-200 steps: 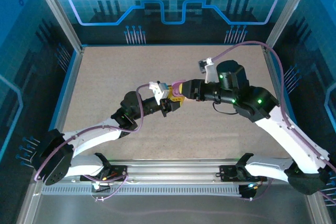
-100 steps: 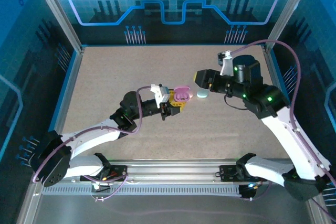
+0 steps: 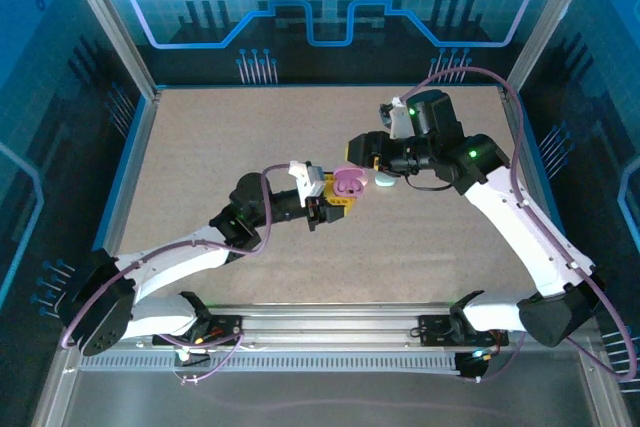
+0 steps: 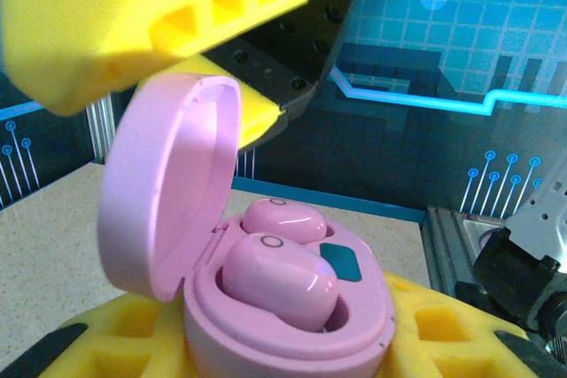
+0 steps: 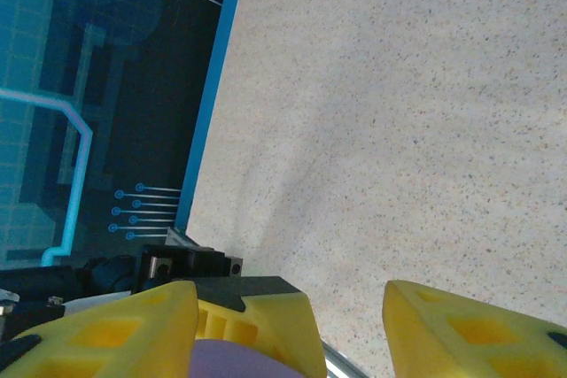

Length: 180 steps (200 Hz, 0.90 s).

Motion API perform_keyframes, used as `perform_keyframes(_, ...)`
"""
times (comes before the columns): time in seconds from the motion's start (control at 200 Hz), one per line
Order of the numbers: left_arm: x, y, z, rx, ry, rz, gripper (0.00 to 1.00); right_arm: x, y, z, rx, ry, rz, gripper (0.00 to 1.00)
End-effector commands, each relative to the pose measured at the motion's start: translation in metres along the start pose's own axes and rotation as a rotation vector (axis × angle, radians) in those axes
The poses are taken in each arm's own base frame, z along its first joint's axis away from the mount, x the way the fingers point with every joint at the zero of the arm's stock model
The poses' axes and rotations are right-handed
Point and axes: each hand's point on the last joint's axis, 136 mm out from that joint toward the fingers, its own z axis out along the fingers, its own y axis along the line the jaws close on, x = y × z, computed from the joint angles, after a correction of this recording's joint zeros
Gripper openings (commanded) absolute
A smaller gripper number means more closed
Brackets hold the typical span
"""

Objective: Insert wireless bluetooth earbuds into charging case

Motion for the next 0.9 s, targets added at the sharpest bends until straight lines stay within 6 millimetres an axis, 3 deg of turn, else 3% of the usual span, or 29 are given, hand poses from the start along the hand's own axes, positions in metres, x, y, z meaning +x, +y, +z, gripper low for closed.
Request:
perform_keyframes(0.0, -0.03, -0.01, -0.001, 0.034, -0.065, 0.054, 0.29, 0.005, 0.005, -0.003, -0.026, 0.037, 0.011, 0.59)
perform_keyframes(0.395, -0.036, -0.006, -0.002, 0.006, -0.083, 0.061, 0.3, 0.039, 0.004, -0.007, -0.083, 0.128, 0.002, 0.58)
perform_keyframes(0.54, -0.039, -0.008, -0.002, 0.018, -0.097, 0.061, 0.31, 0.047, 0.014, -0.009, -0.201, 0.132, 0.024, 0.59)
perform_keyframes(0.73, -0.045, -0.007, -0.003, 0.005, -0.121, 0.066, 0.31, 0.061, 0.026, -0.009, -0.337, 0.224, 0.051, 0.55)
perform_keyframes(0.896, -0.047, -0.001, -0.006, -0.036, -0.141, 0.072, 0.31, 0.068, 0.023, -0.012, -0.383, 0.244, 0.084, 0.59)
